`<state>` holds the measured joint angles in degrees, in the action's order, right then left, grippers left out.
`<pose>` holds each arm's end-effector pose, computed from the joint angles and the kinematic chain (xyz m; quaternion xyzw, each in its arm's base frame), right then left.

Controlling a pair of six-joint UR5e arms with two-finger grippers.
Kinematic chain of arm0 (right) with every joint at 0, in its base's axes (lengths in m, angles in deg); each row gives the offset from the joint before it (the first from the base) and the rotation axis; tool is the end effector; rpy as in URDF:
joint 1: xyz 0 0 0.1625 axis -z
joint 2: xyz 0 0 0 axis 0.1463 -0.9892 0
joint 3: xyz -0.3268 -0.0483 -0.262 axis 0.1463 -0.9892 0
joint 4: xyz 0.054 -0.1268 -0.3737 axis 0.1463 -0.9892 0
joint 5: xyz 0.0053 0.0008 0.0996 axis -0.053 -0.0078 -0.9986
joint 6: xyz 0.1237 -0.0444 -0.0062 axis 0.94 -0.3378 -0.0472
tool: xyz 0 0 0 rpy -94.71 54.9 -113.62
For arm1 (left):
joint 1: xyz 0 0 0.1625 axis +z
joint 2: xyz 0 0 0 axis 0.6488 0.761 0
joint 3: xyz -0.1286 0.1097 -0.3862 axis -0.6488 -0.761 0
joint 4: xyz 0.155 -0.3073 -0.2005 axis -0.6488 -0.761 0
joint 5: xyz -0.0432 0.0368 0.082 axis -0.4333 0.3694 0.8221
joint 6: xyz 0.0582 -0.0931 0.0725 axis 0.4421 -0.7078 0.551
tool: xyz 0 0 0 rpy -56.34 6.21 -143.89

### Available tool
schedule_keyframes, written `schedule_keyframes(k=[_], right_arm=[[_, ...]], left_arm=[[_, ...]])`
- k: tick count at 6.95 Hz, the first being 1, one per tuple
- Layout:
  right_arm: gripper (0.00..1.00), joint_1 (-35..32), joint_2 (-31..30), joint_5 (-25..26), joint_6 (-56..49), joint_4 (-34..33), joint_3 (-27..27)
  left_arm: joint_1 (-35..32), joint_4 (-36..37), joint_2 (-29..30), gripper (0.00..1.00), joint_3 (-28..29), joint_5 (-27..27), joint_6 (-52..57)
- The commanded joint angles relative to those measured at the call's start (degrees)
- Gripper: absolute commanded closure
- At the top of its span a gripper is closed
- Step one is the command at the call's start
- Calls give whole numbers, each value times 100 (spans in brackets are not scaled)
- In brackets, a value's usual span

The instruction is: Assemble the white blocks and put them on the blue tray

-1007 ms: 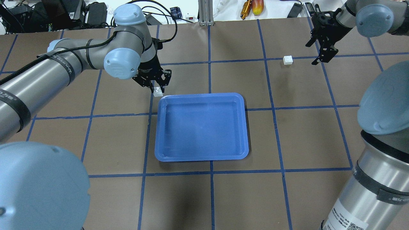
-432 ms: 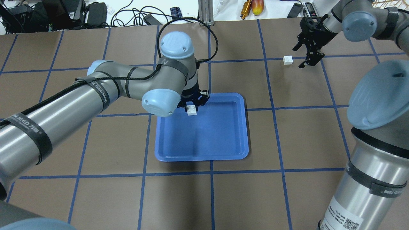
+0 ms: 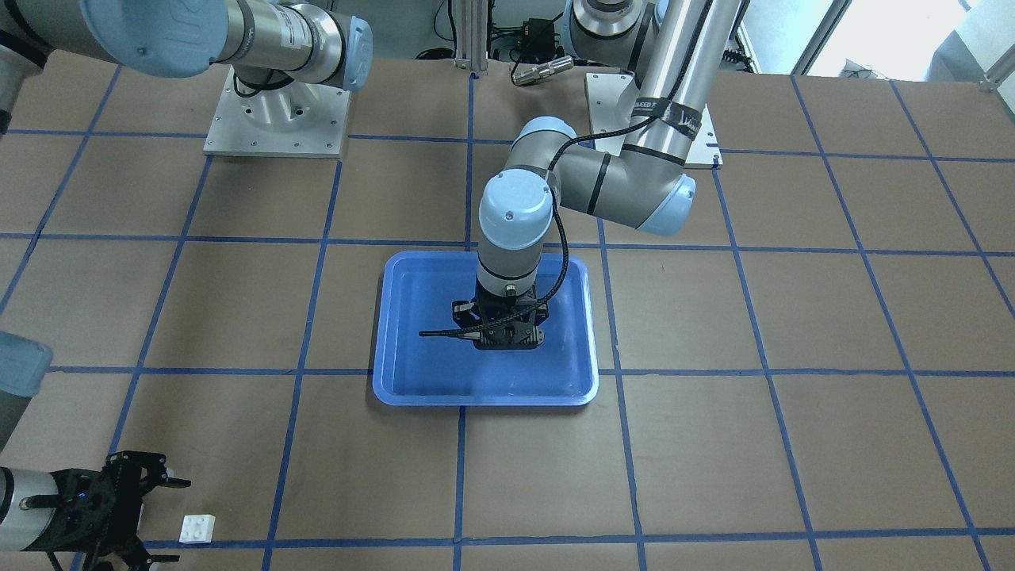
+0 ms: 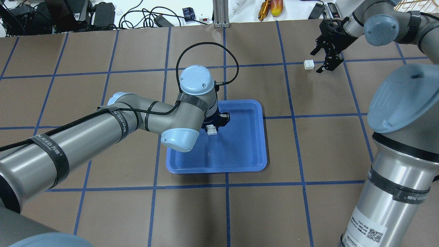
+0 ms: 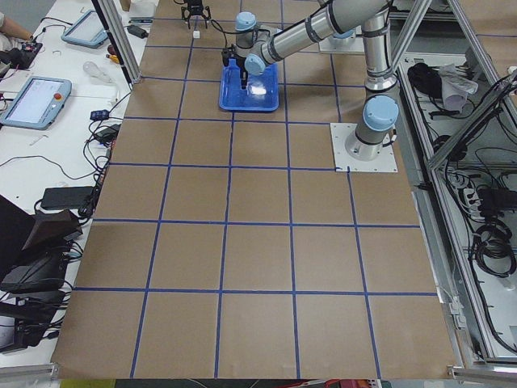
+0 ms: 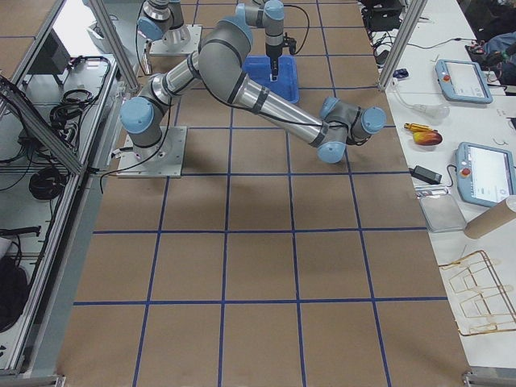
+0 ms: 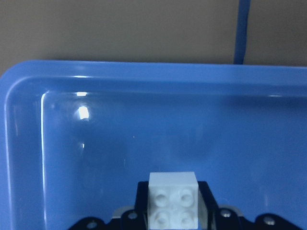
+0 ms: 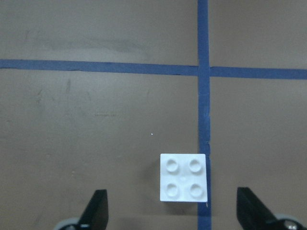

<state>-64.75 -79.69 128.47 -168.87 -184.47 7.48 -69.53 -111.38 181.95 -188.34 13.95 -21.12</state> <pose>-0.0364 -0.7608 0.1567 -0.7104 0.6686 -0.1449 0.1655 -0.3196 -0.4850 0.1626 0.0311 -0.9991 0.0225 0.0149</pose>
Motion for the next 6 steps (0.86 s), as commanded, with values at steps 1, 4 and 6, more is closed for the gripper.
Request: schedule_keyframes(k=[1, 4, 6], right_arm=[[7, 4, 93, -34, 45, 154, -155], [15, -5, 155, -42, 54, 154, -155], [19, -5, 146, -43, 54, 154, -155]], left_arm=[[-59, -148, -9, 72, -50, -42, -236], [-181, -351, -53, 72, -41, -42, -351], [-217, -369, -53, 71, -49, -24, -561]])
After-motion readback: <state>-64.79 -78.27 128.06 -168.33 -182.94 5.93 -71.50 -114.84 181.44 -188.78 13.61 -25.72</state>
